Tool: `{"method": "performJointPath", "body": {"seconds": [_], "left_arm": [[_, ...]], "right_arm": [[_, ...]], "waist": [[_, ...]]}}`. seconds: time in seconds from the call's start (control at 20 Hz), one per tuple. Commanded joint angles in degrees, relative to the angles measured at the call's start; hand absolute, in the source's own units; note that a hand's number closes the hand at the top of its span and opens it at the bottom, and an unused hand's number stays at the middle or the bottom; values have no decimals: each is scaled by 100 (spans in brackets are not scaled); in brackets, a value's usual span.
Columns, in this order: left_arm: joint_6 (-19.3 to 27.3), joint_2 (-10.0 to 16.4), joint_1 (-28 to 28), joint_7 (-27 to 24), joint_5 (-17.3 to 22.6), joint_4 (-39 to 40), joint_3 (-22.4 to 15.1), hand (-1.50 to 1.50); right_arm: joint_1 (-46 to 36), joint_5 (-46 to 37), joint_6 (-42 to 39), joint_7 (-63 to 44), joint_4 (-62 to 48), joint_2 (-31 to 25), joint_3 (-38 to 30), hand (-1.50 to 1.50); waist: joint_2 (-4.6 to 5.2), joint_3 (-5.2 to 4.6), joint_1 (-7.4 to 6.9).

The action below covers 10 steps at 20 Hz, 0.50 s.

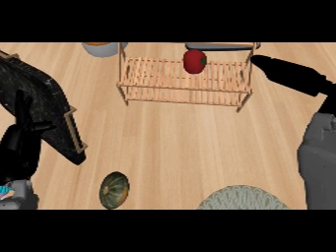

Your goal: Pick the tomato from the placemat and place it in the tiered shelf

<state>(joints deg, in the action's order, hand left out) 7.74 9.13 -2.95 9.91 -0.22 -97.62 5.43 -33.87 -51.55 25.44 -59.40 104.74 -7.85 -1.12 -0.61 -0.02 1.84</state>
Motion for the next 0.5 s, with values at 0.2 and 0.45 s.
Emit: {"method": "performJointPath", "body": {"seconds": [0.2,0.45], "left_arm": [[-125,14,-3,15,60,-120,1,0],[7,-150,191,216,-168,-343,-215,0]], "right_arm": [[1860,1178,-1124,-193,2546,-586,-523,-150],[2405,2066,-1410,38,3150,-809,-1210,-150]], "waist": [[35,4,-96],[43,5,-147]]}}
